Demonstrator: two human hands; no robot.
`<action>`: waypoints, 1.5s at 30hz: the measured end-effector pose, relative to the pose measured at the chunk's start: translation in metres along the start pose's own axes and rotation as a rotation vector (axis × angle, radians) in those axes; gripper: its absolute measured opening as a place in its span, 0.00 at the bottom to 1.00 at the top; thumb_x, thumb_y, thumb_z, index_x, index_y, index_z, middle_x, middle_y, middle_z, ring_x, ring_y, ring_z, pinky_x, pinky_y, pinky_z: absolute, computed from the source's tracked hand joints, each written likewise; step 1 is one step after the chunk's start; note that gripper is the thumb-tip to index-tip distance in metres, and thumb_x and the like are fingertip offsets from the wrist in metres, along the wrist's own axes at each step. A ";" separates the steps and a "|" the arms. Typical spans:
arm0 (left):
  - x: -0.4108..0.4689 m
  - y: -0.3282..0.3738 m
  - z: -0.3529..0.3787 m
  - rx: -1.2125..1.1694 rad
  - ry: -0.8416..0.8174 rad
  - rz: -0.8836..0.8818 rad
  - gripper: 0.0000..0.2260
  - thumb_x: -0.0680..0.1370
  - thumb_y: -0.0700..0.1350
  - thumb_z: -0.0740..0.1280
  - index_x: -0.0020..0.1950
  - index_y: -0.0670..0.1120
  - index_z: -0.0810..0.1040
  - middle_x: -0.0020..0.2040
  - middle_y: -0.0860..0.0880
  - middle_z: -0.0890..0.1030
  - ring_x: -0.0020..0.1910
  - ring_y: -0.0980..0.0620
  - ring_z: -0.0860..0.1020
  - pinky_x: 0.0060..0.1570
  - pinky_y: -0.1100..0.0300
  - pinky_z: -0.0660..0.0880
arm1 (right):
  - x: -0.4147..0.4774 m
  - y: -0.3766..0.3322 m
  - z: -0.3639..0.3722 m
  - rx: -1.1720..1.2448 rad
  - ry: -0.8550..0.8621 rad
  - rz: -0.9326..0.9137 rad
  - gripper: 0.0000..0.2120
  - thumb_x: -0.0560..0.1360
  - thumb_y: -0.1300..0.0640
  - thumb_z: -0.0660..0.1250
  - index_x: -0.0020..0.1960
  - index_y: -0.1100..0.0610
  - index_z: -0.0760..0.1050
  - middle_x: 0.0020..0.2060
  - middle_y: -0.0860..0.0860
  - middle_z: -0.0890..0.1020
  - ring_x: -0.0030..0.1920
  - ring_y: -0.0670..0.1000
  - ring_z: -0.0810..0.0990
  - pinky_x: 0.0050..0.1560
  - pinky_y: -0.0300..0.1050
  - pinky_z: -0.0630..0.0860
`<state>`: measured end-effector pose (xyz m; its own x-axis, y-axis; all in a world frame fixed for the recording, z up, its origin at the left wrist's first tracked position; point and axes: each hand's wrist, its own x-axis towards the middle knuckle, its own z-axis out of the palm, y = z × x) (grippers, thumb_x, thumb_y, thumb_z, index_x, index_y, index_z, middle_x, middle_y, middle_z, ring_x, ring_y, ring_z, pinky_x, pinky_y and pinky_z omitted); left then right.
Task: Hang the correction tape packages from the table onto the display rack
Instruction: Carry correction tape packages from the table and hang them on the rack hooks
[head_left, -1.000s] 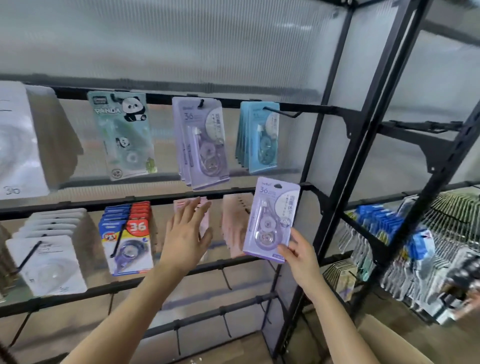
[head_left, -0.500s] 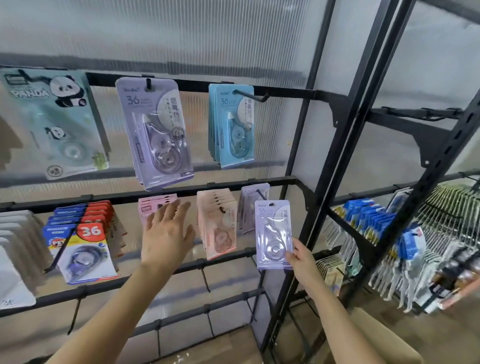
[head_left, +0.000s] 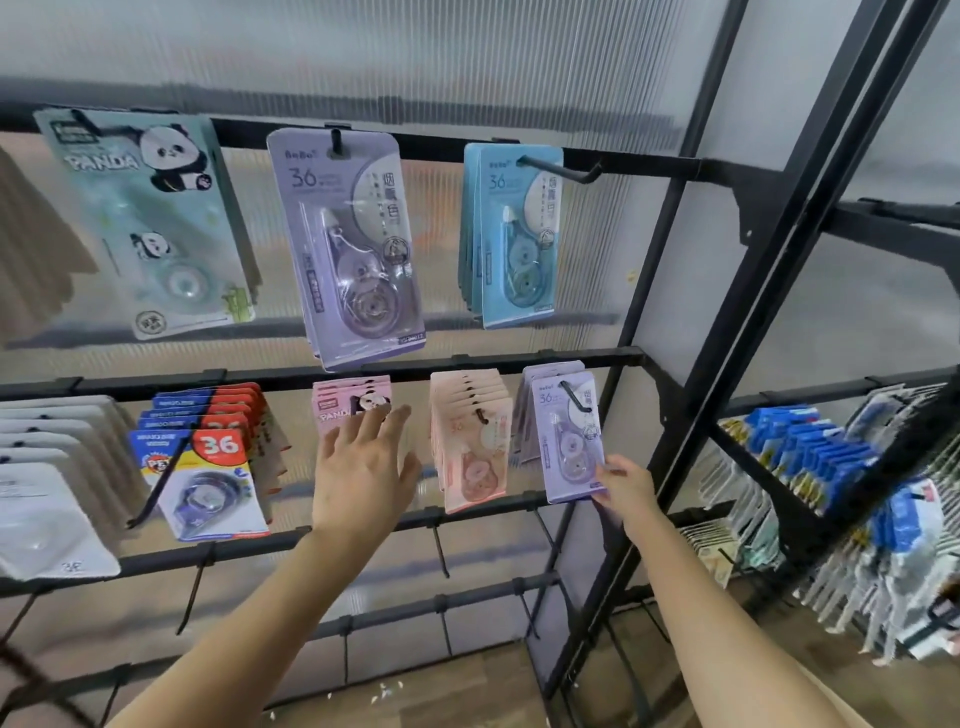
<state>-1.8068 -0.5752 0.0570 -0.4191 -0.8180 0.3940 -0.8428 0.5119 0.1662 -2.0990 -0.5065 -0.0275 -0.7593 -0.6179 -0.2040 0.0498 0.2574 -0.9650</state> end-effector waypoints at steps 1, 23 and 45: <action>0.000 0.000 0.001 0.001 -0.007 0.000 0.23 0.79 0.51 0.60 0.74 0.51 0.63 0.72 0.50 0.67 0.69 0.48 0.66 0.67 0.51 0.63 | 0.007 -0.001 0.004 0.025 0.025 0.019 0.05 0.77 0.65 0.65 0.51 0.57 0.73 0.42 0.52 0.78 0.41 0.49 0.79 0.37 0.40 0.76; 0.004 -0.004 0.006 -0.030 -0.043 -0.034 0.23 0.80 0.52 0.58 0.74 0.52 0.58 0.72 0.51 0.65 0.70 0.49 0.63 0.69 0.53 0.61 | -0.038 0.016 0.048 -0.545 0.000 -0.103 0.26 0.77 0.58 0.64 0.73 0.61 0.61 0.67 0.59 0.72 0.67 0.59 0.71 0.64 0.54 0.68; -0.331 -0.131 -0.106 0.065 -0.192 -0.280 0.33 0.78 0.57 0.60 0.78 0.55 0.48 0.78 0.49 0.49 0.77 0.48 0.48 0.73 0.51 0.46 | -0.359 0.038 0.085 -1.187 -0.504 -0.739 0.36 0.78 0.42 0.58 0.78 0.49 0.41 0.77 0.53 0.54 0.75 0.58 0.53 0.73 0.57 0.54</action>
<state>-1.5219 -0.3437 0.0004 -0.2192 -0.9620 0.1627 -0.9513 0.2478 0.1835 -1.7695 -0.3376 -0.0049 -0.0643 -0.9978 -0.0131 -0.9711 0.0656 -0.2293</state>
